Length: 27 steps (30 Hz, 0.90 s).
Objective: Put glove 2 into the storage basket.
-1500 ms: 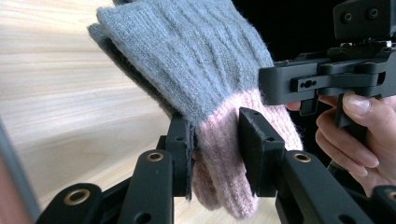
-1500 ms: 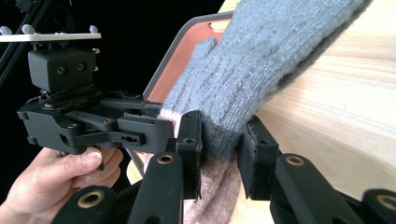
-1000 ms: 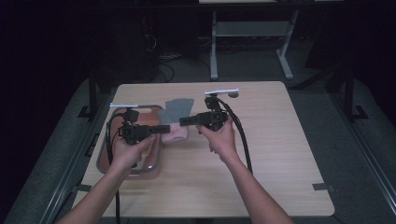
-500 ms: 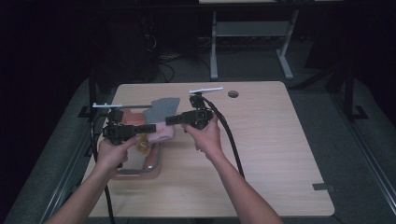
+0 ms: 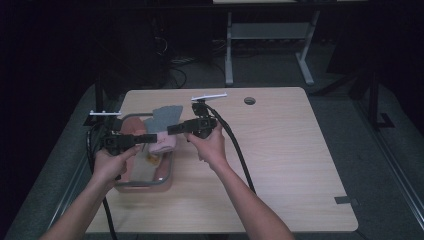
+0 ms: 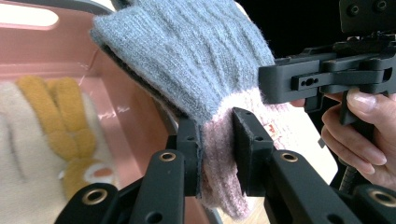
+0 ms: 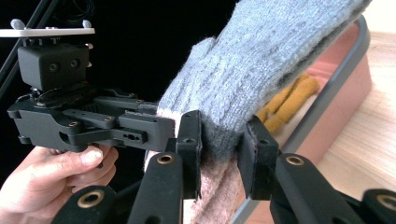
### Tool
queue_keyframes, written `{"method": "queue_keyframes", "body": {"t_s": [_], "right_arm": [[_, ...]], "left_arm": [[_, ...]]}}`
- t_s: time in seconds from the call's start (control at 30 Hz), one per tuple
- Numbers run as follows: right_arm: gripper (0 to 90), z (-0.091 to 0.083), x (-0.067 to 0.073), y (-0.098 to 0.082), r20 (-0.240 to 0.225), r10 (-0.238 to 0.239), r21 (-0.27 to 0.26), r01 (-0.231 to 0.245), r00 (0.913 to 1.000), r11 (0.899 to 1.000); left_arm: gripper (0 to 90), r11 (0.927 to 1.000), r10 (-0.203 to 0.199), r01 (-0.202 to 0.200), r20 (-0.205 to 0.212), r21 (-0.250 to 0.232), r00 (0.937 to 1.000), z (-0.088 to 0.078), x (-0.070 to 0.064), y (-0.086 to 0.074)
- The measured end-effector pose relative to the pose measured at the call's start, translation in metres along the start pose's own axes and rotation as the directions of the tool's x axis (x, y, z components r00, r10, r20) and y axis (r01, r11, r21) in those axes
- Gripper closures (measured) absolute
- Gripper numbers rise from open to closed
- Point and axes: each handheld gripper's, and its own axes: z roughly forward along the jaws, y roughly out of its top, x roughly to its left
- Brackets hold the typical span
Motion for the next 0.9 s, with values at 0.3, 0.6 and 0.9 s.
{"method": "queue_keyframes", "body": {"t_s": [0.3, 0.6, 0.9], "right_arm": [[71.8, 0.014, 0.003, 0.002, -0.003, 0.006, 0.008, -0.006, 1.0000, 1.000], [71.6, 0.030, 0.004, 0.002, -0.009, 0.001, 0.019, -0.001, 1.0000, 1.000], [71.4, 0.044, 0.002, 0.000, -0.014, 0.010, 0.039, -0.009, 0.9999, 0.999]], "left_arm": [[76.7, 1.0000, 0.007, -0.007, -0.026, 0.006, 0.9997, -0.007, 0.008, 0.000], [77.8, 0.9990, 0.033, -0.031, -0.059, 0.032, 0.9977, -0.014, 0.017, 0.000], [77.9, 0.9983, 0.029, -0.025, -0.077, 0.053, 0.9966, -0.019, 0.026, -0.002]]}}
